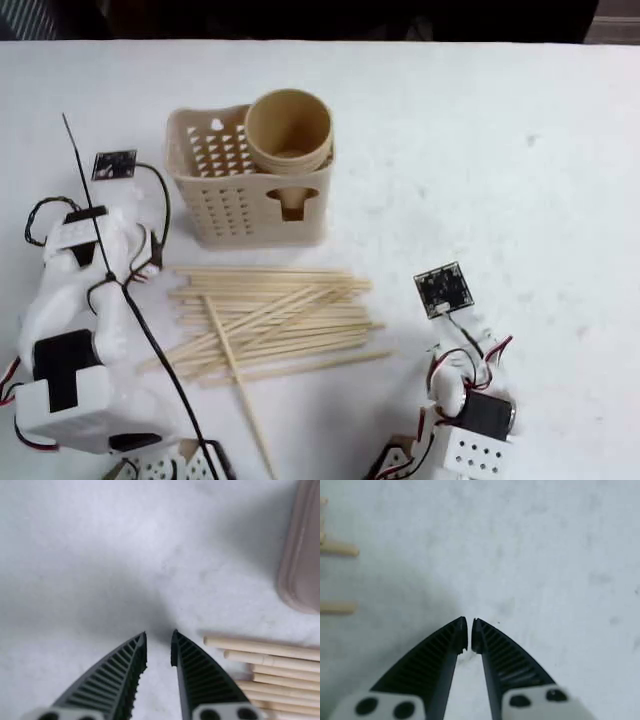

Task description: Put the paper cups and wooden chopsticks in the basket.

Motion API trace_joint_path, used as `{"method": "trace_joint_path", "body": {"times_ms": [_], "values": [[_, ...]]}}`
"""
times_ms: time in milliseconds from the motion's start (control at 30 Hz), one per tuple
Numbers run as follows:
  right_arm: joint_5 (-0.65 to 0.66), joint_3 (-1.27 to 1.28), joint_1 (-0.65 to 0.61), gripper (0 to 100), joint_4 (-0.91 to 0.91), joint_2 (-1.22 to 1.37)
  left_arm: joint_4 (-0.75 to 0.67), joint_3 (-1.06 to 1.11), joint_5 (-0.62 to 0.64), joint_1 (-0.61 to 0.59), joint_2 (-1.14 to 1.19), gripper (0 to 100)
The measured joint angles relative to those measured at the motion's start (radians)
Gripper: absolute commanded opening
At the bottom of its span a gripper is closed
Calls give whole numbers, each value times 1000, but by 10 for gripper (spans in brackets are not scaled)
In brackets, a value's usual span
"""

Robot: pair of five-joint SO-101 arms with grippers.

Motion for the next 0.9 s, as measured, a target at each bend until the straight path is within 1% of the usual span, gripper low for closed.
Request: {"method": "trace_joint_path", "body": {"times_ms": [600,733,900], "values": [[0,0,0,33,0,0,0,5,-8,0,0,98],[0,0,0,33,0,0,0,9,-95,8,0,98],[0,0,0,33,0,0,12,9,-127,8,-12,101]]}}
